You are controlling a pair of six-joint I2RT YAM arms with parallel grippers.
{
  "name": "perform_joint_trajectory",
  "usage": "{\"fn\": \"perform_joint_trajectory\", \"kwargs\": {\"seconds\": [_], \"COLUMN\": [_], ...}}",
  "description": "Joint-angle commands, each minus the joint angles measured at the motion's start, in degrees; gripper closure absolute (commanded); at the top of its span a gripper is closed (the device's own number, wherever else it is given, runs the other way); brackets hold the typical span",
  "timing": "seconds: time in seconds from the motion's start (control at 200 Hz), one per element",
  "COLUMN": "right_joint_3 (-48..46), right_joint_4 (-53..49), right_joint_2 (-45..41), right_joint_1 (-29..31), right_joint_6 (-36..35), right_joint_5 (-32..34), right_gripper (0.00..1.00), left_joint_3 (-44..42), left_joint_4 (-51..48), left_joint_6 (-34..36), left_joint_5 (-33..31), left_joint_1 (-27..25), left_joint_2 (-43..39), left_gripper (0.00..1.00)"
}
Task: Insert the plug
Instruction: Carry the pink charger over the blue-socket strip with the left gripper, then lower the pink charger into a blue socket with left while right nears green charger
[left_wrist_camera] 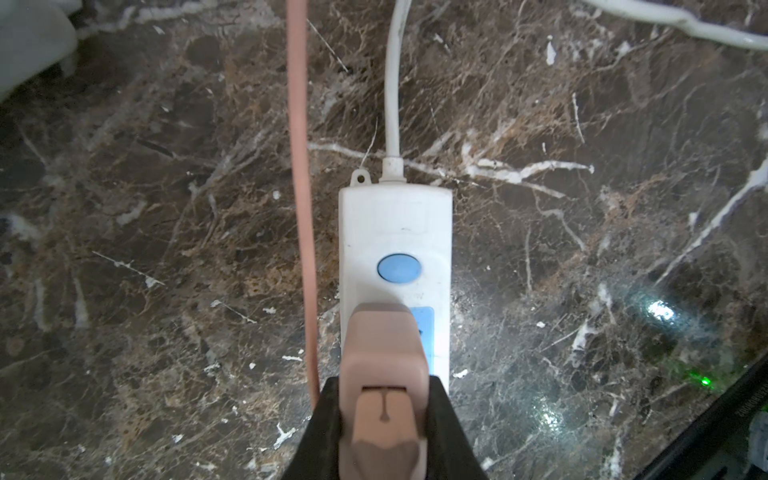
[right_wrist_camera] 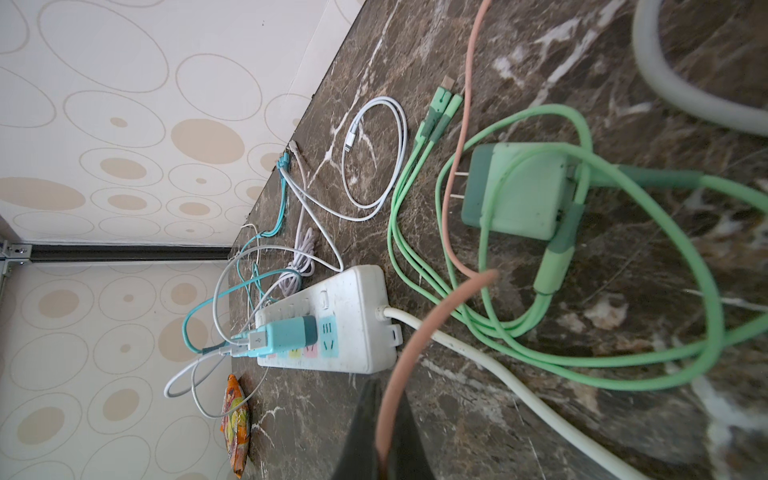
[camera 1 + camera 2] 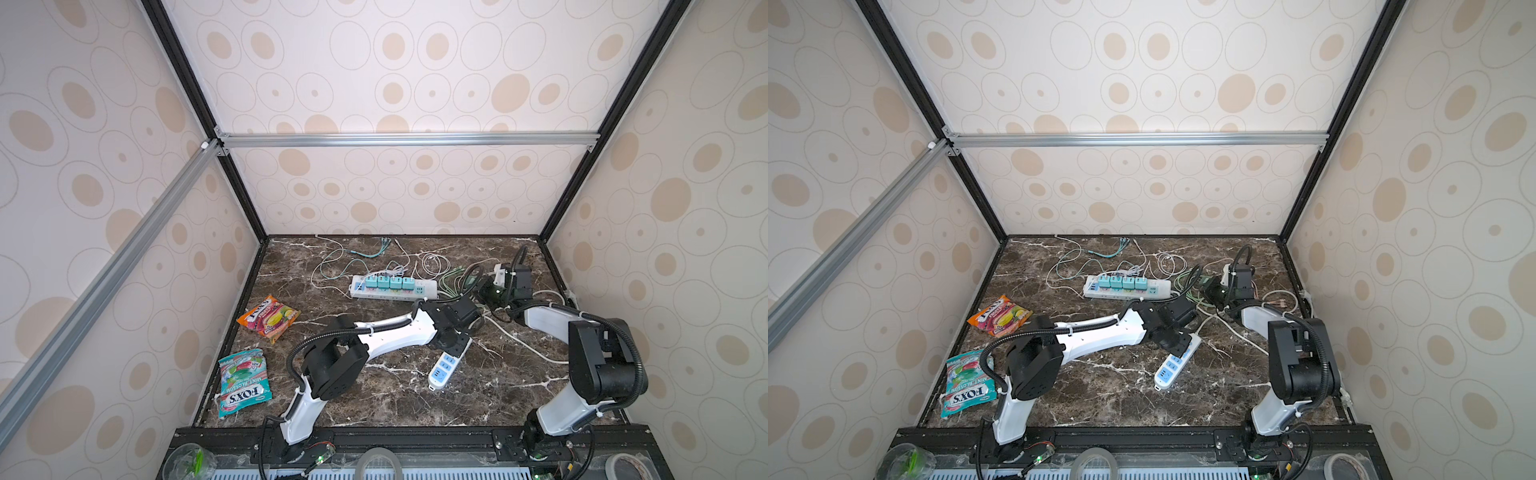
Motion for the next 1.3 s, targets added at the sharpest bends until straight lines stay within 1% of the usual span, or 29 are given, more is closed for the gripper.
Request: {"fn": "perform_joint_trajectory", "kwargs": {"seconds": [0.0,0.115,0.215,0.365,0.535,0.64,0.725,0.74,0.8,0.84,0.87,0.985,1.005,1.02,1.12,1.23,1.296], "right_joint_3": [0.40,0.38,0.22,0.16,-0.19,-0.13,0.05,0.05,0.20,0.37,0.55,1.14,1.19,1.23,1.43,1.85,1.64], "right_joint_4": [2.69,2.51,1.74,0.42,-0.04,-1.01,-2.13,-2.24,-2.81,-3.39,-3.86,-6.58,-7.09,-7.54,-11.06,-14.62,-15.13], "right_joint_2": [0.76,0.95,0.47,-0.09,-0.33,-0.87,-1.31,-1.38,-1.64,-1.84,-2.00,-2.80,-2.99,-3.07,-3.62,-3.71,-3.63], "right_joint_1": [-0.71,-0.71,-0.71,-0.66,-0.71,-0.71,-0.71,-0.71,-0.71,-0.71,-0.71,-0.67,-0.67,-0.69,-0.71,-0.71,-0.66], "right_joint_6": [0.02,-0.14,-0.70,-1.86,-1.99,-2.76,-3.39,-3.55,-3.79,-4.08,-4.29,-5.44,-5.84,-6.15,-8.72,-11.48,-11.74], "right_joint_5": [1.13,0.43,0.50,0.42,-0.50,-0.64,-0.63,-0.63,-0.91,-1.26,-1.57,-3.75,-4.13,-4.26,-4.71,-4.01,-3.63], "right_gripper": [0.96,0.96,0.96,0.95,0.94,0.93,0.92,0.92,0.89,0.87,0.85,0.72,0.70,0.69,0.64,0.62,0.64], "left_joint_3": [-3.75,2.14,2.56,-5.05,-10.82,-12.02,-9.87,-9.30,-6.93,-5.40,-4.34,-3.37,-3.98,-4.59,-11.48,-16.82,-19.16], "left_joint_4": [-10.57,-17.51,-17.89,-12.09,-6.29,-4.95,-6.69,-7.19,-9.03,-9.49,-9.48,-7.08,-6.30,-5.58,-1.09,-1.41,-1.05], "left_joint_6": [0.86,2.80,2.69,1.28,1.38,1.91,3.04,3.21,3.90,4.03,4.06,4.88,5.34,5.83,8.52,11.23,12.73], "left_joint_5": [-1.72,-7.15,-9.25,-5.73,-0.93,0.39,-0.73,-1.07,-1.86,-1.93,-1.97,-2.25,-2.51,-2.58,-2.37,-2.72,-2.83], "left_joint_1": [-1.57,-3.73,-5.22,-5.02,-3.36,-2.38,-2.35,-2.33,-2.36,-2.31,-2.36,-2.86,-3.04,-3.22,-3.58,-3.76,-4.05], "left_joint_2": [5.52,10.30,10.68,7.43,6.10,5.39,6.05,6.16,6.23,5.61,4.67,-1.01,-2.16,-3.01,-7.97,-9.25,-8.90], "left_gripper": [1.00,1.00,1.00,1.00,1.00,1.00,1.00,0.94,0.58,0.40,0.32,0.12,0.03,0.02,0.02,0.02,0.02]}}
